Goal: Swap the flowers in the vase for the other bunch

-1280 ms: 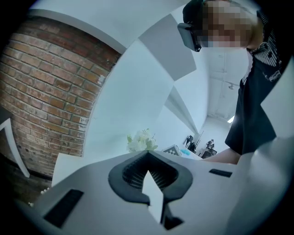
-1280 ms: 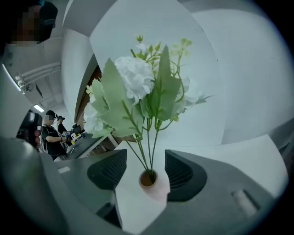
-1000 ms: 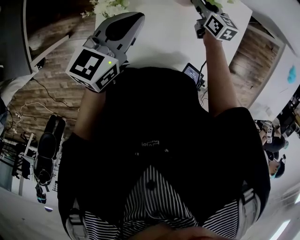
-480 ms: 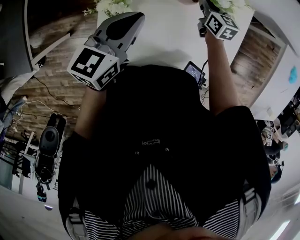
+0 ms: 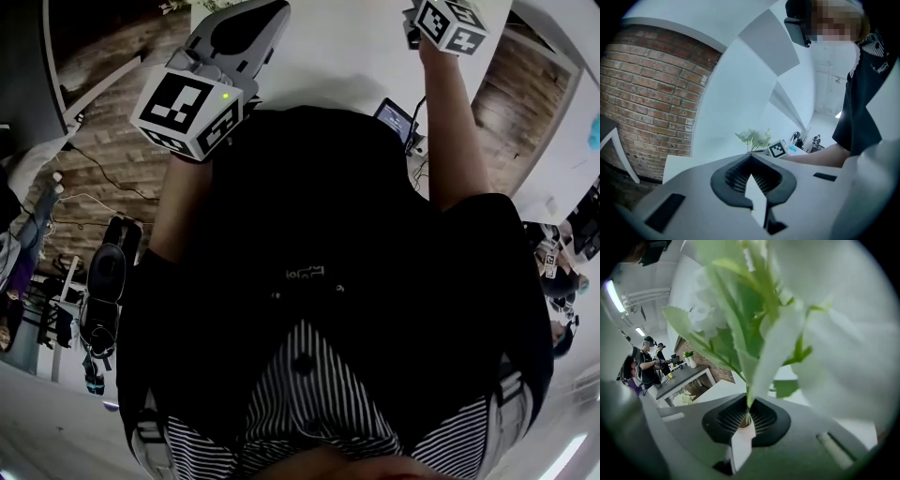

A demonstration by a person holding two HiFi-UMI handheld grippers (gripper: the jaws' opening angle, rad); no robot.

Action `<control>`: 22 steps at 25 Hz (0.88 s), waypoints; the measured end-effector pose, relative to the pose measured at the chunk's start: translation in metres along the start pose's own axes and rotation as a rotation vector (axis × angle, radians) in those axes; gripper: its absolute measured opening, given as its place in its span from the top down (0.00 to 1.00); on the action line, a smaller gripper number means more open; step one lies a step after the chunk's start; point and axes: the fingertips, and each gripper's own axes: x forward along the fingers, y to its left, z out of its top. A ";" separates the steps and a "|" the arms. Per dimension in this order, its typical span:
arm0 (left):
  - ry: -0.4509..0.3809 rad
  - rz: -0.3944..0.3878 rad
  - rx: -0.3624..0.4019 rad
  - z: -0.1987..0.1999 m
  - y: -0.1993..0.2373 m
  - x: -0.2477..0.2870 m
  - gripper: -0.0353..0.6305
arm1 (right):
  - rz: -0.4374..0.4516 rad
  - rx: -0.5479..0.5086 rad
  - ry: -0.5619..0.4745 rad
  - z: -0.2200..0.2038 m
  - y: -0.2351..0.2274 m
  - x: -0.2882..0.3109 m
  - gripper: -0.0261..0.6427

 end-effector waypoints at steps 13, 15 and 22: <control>0.010 -0.056 0.065 0.007 -0.036 0.007 0.94 | -0.015 -0.011 -0.063 0.022 0.000 -0.026 0.93; 0.008 -0.060 0.071 0.007 -0.036 0.006 0.94 | -0.015 -0.013 -0.079 0.027 0.003 -0.030 0.93; 0.012 -0.104 0.080 0.002 -0.047 0.005 0.94 | -0.016 -0.048 -0.159 0.059 0.012 -0.061 0.93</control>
